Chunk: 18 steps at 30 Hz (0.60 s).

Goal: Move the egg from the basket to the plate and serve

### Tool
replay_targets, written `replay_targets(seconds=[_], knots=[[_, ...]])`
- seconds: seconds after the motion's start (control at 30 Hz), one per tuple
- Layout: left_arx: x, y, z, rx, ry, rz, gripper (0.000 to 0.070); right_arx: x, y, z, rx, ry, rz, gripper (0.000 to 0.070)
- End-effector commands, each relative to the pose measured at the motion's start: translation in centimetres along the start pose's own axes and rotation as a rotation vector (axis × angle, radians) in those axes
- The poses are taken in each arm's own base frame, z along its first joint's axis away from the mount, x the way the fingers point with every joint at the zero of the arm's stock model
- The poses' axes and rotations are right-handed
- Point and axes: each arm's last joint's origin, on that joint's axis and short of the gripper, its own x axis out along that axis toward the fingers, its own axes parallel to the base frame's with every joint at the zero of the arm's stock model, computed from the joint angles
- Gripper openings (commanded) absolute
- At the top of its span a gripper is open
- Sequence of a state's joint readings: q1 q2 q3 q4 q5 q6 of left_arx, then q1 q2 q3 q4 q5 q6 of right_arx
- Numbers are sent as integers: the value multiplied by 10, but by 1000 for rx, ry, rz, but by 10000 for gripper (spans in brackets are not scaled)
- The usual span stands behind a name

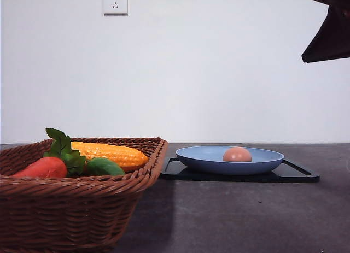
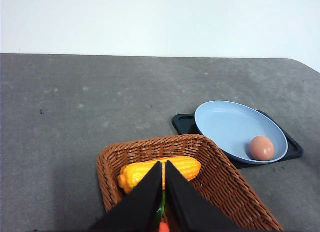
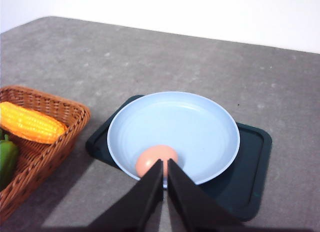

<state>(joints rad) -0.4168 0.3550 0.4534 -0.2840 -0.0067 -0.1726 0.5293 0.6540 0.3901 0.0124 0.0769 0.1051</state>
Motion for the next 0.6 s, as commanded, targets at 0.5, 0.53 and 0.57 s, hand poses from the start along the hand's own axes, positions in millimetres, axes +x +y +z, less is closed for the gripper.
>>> replay_targets(seconds=[0.5, 0.53, 0.57], knots=[[-13, 0, 8, -2, -93, 4, 0, 0, 1, 3, 12, -16, 5, 0], [-18, 1, 9, 1, -122, 8, 0, 0, 1, 3, 12, -16, 5, 0], [-25, 2, 11, 15, -159, 20, 0, 0, 1, 4, 12, -16, 5, 0]])
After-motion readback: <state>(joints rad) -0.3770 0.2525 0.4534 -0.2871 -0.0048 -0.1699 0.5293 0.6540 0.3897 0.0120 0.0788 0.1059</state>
